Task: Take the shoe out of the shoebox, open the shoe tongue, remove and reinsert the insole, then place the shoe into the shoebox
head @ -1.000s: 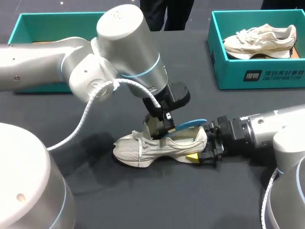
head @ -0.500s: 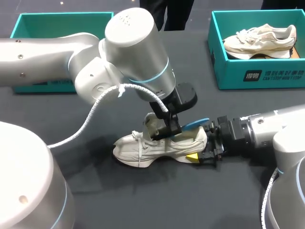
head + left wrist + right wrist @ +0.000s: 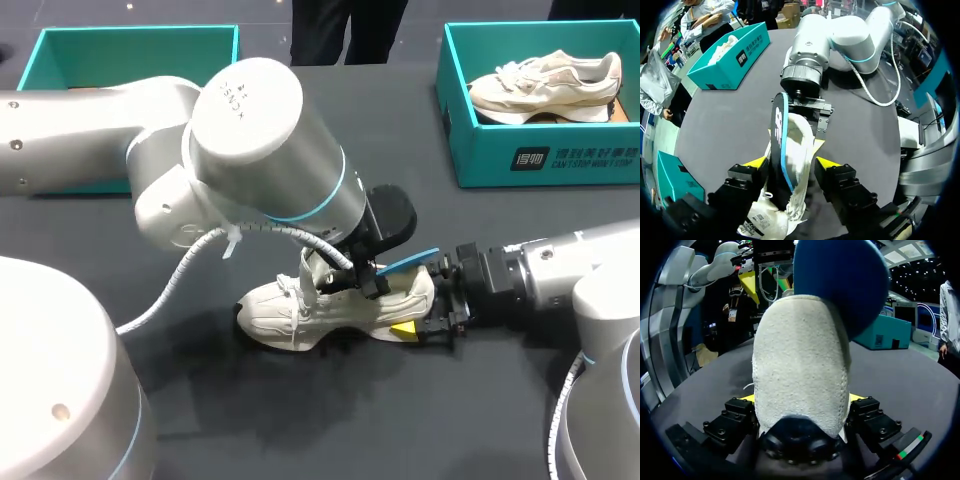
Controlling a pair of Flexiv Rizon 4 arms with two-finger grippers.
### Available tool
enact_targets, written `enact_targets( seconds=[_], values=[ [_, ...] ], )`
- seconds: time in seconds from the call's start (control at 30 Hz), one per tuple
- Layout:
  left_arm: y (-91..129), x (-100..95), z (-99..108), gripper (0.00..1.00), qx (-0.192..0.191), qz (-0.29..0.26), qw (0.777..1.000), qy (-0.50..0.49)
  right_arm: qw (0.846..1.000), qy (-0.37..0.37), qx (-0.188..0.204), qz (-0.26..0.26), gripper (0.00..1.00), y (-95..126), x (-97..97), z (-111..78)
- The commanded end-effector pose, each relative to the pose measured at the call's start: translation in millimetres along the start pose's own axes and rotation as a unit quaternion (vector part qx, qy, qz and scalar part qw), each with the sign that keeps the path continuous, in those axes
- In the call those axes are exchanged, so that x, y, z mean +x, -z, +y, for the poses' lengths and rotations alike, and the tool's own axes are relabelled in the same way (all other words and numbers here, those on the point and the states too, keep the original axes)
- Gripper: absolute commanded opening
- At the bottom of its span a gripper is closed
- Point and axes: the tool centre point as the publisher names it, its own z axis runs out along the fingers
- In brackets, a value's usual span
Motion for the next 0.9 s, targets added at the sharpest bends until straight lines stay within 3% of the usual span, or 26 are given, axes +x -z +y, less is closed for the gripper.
enact_targets(
  seconds=[0.03, 0.27, 0.7, 0.9],
  values=[
    [-1.8, 4.1, 1.1, 0.60, 0.009, -0.023, 1.000, 0.004, 1.000, -0.001, 0.003, 0.000, 0.00, -1.1, 1.7, -0.2],
    [-1.8, -2.4, -1.9, 0.64, 0.043, -0.039, 0.998, 0.014, 1.000, -0.001, 0.003, 0.000, 0.00, -1.1, 1.7, -0.2],
    [-19.4, 0.4, -4.5, 0.61, 0.074, -0.077, 0.994, 0.018, 1.000, -0.001, 0.003, 0.000, 0.00, -1.1, 1.7, -0.2],
    [-32.0, -2.1, -6.6, 0.51, 0.079, -0.094, 0.992, 0.017, 1.000, -0.001, 0.003, 0.000, 0.00, -1.1, 1.7, -0.2]
  ],
)
